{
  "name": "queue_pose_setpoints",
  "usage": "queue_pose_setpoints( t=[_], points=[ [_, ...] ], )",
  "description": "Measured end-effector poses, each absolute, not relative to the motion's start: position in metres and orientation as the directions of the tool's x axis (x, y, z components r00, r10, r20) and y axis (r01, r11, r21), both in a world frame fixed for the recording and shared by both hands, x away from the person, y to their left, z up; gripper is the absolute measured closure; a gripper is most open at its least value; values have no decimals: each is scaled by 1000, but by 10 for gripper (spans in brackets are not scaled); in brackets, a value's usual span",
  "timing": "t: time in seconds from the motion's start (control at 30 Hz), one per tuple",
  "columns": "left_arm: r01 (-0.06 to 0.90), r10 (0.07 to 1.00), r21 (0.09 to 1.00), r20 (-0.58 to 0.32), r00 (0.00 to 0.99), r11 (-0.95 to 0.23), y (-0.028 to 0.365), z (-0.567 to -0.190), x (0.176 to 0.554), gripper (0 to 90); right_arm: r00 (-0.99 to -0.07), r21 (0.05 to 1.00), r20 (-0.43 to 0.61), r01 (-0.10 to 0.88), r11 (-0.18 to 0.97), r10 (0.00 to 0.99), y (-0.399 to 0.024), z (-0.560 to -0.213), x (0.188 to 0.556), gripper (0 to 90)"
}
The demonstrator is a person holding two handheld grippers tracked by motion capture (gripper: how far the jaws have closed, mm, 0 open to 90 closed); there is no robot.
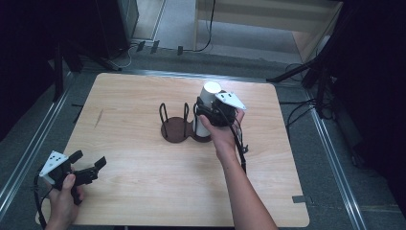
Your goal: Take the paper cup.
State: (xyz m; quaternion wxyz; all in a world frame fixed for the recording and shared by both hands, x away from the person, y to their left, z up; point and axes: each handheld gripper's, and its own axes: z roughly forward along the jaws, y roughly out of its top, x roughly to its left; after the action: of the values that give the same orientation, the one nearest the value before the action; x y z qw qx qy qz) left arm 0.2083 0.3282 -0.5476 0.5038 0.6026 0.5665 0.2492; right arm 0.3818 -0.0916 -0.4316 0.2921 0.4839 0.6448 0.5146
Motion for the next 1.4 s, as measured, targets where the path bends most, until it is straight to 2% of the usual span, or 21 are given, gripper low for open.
queue_pose_setpoints(
  t=[0.13,0.37,0.5,0.7,0.87,1.4],
  points=[
    [432,934,889,-272,234,151,328,-548,208,0,-360,949,74,311,45,930,-89,-433,380,266],
    [433,934,889,-268,235,146,328,-548,208,0,-374,950,87,309,35,923,-89,-431,379,252],
    [433,934,889,-268,237,146,328,-548,209,0,-380,950,51,304,73,924,-88,-429,379,243],
    [434,934,889,-268,236,145,327,-548,208,0,-380,953,70,298,50,922,-90,-422,378,240],
    [434,934,889,-268,237,145,327,-548,209,0,-390,963,48,264,61,920,-89,-415,375,293],
    [435,933,888,-271,238,147,328,-548,209,0,-393,973,73,228,20,916,-94,-397,372,309]
  ],
)
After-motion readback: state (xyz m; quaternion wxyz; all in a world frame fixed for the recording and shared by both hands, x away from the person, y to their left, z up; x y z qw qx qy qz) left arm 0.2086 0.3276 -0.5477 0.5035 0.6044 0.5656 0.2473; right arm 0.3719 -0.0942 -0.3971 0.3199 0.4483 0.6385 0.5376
